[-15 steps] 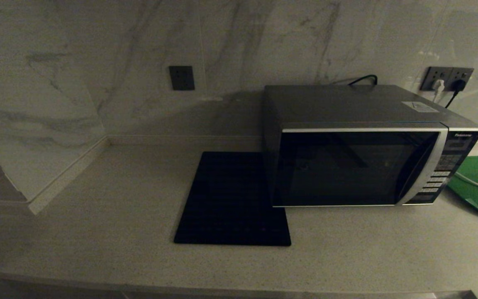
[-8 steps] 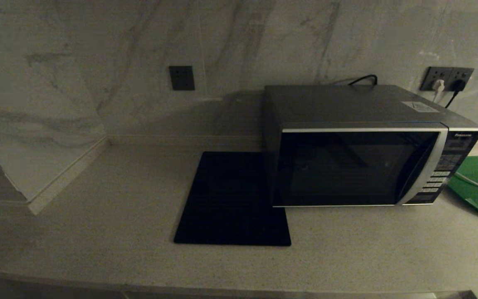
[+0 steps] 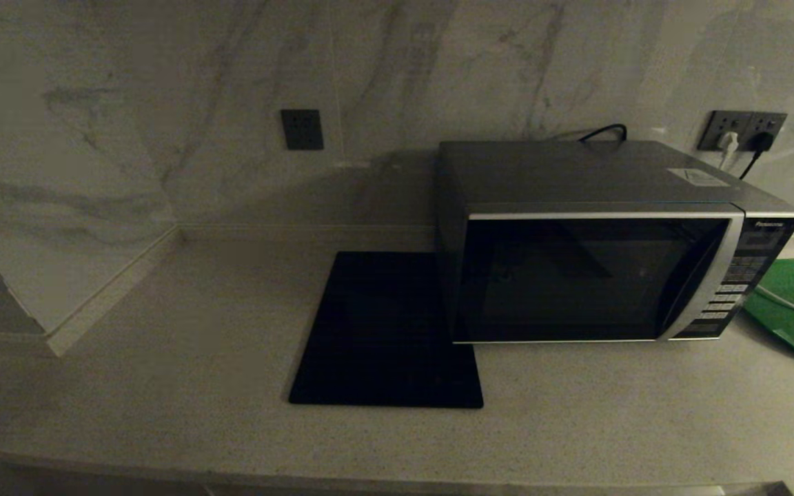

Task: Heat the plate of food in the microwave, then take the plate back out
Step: Open the microwave oven

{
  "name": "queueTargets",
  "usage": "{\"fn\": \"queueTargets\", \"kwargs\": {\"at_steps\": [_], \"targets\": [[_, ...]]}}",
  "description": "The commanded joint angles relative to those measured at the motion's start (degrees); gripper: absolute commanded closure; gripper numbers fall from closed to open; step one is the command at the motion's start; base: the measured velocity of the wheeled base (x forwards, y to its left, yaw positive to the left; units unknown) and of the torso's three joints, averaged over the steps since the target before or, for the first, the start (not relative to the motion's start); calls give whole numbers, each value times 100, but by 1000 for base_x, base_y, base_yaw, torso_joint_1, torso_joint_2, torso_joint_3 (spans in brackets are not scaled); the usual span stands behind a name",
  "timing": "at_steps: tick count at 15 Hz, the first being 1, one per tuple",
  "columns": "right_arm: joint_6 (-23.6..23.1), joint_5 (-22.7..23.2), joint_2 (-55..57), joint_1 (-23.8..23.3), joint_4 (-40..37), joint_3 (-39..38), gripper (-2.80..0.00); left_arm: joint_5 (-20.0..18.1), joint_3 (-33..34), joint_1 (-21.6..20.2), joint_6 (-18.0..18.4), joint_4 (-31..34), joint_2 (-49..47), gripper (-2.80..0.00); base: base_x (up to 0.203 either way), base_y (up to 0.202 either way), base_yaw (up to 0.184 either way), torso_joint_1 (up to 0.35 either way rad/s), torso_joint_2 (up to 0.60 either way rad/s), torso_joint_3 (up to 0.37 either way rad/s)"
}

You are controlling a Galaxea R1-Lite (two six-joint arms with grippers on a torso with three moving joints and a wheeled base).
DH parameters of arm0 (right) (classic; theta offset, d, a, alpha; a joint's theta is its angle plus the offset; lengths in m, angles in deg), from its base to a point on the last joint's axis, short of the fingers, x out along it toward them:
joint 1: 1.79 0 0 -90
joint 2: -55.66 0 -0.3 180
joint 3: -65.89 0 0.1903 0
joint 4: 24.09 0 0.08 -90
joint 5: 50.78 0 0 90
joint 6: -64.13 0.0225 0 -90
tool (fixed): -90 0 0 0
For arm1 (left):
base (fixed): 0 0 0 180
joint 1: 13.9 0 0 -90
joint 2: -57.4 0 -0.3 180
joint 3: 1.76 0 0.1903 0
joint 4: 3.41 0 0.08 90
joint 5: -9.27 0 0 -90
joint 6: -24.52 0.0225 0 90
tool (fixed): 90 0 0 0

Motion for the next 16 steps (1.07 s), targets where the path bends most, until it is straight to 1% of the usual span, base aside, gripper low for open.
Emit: {"fn": "queueTargets", "kwargs": {"at_steps": [1,3,6,8,9,10,12,13,14,15,16], "targets": [[12,1,16,2,-46,475,0,3,1,0,-4,0,0,0,0,0,0,0,0,0],[134,-26,213,2,-341,1490,0,3,1,0,-4,0,0,0,0,0,0,0,0,0],[565,-47,964,2,-875,3384,0,3,1,0,-4,0,0,0,0,0,0,0,0,0],[1204,-14,2033,2,-1239,4819,0,3,1,0,-4,0,0,0,0,0,0,0,0,0],[1588,30,2605,4,-1576,5672,0,3,1,0,-4,0,0,0,0,0,0,0,0,0],[1891,90,3089,6,-2030,6439,0,3,1,0,-4,0,0,0,0,0,0,0,0,0],[2462,369,4243,6,-3361,7936,0,3,1,0,-4,0,0,0,0,0,0,0,0,0],[2634,496,4715,5,-3896,8381,0,3,1,0,-2,0,0,0,0,0,0,0,0,0],[2693,563,5156,3,-4268,8624,0,3,1,0,-4,0,0,0,0,0,0,0,0,0],[2680,465,5534,2,-4509,8733,0,3,1,0,-4,0,0,0,0,0,0,0,0,0],[2639,166,5833,3,-4626,8799,0,3,1,0,-4,0,0,0,0,0,0,0,0,0]]}}
